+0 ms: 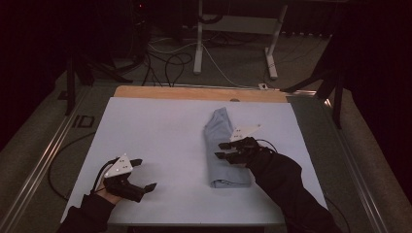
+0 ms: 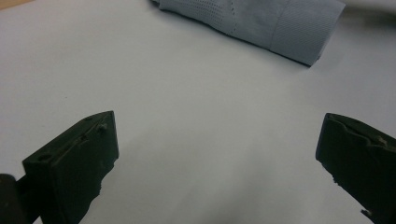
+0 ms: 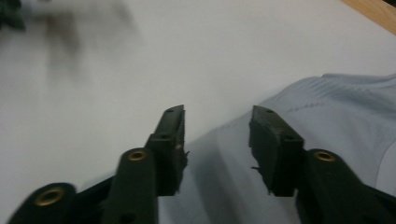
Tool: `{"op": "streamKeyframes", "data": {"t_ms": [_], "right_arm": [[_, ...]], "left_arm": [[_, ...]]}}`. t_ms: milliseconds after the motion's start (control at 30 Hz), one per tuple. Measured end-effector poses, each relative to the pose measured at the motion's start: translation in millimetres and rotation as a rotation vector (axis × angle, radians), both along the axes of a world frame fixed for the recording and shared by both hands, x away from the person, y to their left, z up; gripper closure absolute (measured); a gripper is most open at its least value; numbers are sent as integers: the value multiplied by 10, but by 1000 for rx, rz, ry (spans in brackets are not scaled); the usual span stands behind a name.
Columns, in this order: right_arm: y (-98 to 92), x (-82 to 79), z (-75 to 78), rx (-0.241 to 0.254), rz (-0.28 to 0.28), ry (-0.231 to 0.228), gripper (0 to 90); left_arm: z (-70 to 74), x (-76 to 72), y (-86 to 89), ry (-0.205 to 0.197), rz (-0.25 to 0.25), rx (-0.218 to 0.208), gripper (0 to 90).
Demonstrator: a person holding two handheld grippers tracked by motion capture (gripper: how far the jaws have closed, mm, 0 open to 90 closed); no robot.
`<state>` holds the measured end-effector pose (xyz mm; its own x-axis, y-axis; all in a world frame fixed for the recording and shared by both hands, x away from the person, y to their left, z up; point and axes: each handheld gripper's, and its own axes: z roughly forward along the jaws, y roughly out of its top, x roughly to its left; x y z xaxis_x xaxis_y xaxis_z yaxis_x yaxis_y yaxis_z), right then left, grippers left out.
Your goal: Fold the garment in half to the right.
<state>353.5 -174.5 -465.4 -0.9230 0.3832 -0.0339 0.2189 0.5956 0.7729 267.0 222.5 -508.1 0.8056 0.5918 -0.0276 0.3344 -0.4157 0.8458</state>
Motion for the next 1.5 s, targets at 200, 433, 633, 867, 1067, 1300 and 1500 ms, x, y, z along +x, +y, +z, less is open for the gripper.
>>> {"op": "streamKeyframes", "data": {"t_ms": [200,433,633,867,1067,1300,1500], "right_arm": [[-3,-114,-19,-16,38,-26,897],[67,-160,-68,-13,96,-7,900],[40,-137,-297,-55,95,48,900],[-14,-135,-461,-77,87,98,900],[-70,-161,-563,-68,106,122,900],[-70,-246,-576,-81,108,101,900],[-77,-384,-592,-80,99,61,900]], "left_arm": [[1,4,2,1,1,-5,4],[-6,7,2,2,2,-2,4],[-10,11,11,4,5,-7,4],[-14,7,-4,5,-5,2,4],[-12,8,2,5,-2,-3,4],[-8,6,7,4,0,-5,3],[-9,8,8,4,0,-6,4]]}}
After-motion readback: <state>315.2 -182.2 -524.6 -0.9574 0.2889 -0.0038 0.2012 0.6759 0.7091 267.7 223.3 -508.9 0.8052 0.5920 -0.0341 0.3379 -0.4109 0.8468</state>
